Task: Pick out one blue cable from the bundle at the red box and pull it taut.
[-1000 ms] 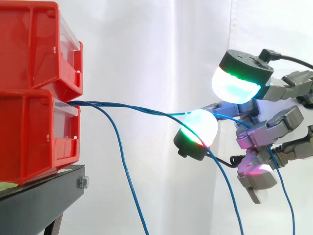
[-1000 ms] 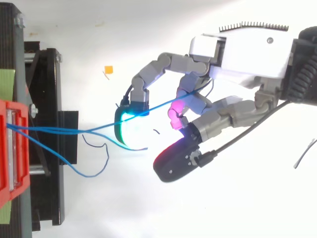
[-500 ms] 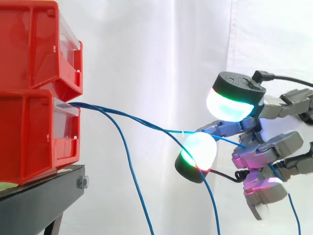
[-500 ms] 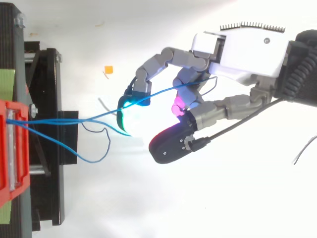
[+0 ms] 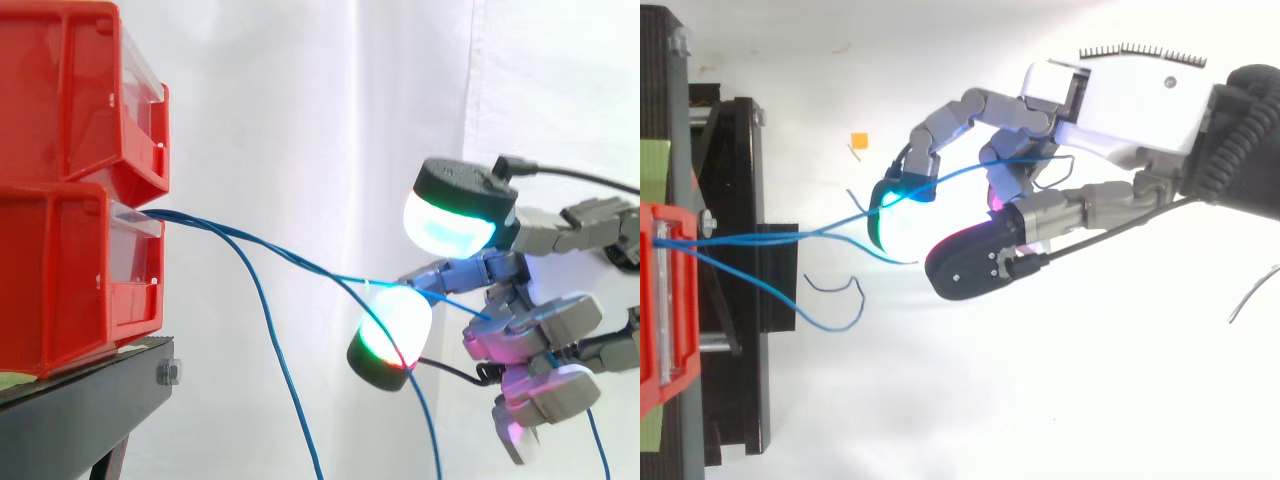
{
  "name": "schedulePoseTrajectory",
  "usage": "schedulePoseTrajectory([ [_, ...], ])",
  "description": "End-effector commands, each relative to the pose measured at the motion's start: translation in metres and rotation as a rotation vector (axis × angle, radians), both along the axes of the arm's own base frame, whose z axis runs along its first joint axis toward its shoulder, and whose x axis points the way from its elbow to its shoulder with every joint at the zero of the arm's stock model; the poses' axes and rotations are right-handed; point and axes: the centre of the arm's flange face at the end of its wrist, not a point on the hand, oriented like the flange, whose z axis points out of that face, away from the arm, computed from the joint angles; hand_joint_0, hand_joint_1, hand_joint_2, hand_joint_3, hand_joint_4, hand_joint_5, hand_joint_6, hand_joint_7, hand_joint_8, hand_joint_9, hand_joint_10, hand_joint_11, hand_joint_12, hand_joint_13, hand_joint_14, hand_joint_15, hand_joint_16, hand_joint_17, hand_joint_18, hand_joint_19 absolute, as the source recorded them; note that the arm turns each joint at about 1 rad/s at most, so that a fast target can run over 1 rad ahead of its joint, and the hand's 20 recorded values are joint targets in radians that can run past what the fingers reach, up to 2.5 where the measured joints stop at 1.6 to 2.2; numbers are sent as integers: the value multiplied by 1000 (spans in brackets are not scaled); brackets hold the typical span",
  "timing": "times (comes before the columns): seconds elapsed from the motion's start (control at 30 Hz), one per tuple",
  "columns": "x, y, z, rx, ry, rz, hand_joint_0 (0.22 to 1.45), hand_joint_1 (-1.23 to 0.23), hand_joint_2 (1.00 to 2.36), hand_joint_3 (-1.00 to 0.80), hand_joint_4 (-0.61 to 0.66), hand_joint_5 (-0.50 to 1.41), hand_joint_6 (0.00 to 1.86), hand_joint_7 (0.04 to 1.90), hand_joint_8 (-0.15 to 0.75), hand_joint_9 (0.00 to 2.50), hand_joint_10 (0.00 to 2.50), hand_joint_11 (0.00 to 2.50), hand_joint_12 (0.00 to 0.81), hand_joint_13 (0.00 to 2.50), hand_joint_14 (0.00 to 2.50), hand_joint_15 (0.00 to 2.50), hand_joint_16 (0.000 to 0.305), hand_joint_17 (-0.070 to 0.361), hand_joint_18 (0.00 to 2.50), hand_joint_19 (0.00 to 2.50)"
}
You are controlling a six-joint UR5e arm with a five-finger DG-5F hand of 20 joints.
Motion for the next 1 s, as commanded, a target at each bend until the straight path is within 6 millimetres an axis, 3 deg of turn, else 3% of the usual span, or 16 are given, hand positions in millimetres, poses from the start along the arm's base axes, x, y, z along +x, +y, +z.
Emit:
schedulePoseTrajectory([
  [0.0, 1, -2, -10, -6, 13, -21, 415, -483, 1000, -500, -80, -142, 892, 715, 244, 786, 2500, 742, 365, 1161, 653, 1190, 59, 132, 753, 936],
  [0.2, 4, 0, -12, -2, -8, -24, 419, -480, 1000, -500, -94, -148, 907, 735, 249, 732, 2500, 470, 358, 1027, 1628, 868, 58, 131, 769, 984],
  [0.37, 4, 1, -13, -1, -9, -21, 419, -478, 1000, -500, -88, -149, 912, 744, 249, 738, 2500, 416, 355, 978, 2011, 741, 58, 131, 787, 1011],
  [0.4, 4, 0, -12, -1, -11, -21, 420, -469, 1000, -500, -75, -150, 913, 755, 249, 744, 2500, 386, 352, 948, 2291, 650, 58, 130, 808, 1030],
  [0.47, 5, 0, -11, 1, -17, -25, 428, -441, 1000, -500, -59, -152, 915, 761, 240, 752, 2500, 382, 342, 943, 2500, 585, 57, 128, 849, 1077],
  [0.67, 6, -7, -21, -2, -20, -106, 515, -383, 1000, -500, -4, -164, 919, 784, 206, 755, 2500, 428, 302, 950, 2500, 567, 47, 107, 858, 1157],
  [0.8, 8, -4, -24, 12, -40, -128, 582, -258, 1003, -449, 6, -155, 911, 792, 178, 848, 2500, 494, 285, 999, 2500, 578, 43, 96, 872, 1214],
  [0.97, 9, -1, -24, 13, -44, -124, 593, -302, 1012, -334, 24, -146, 906, 797, 176, 899, 2500, 521, 289, 1035, 2500, 577, 43, 97, 891, 1226],
])
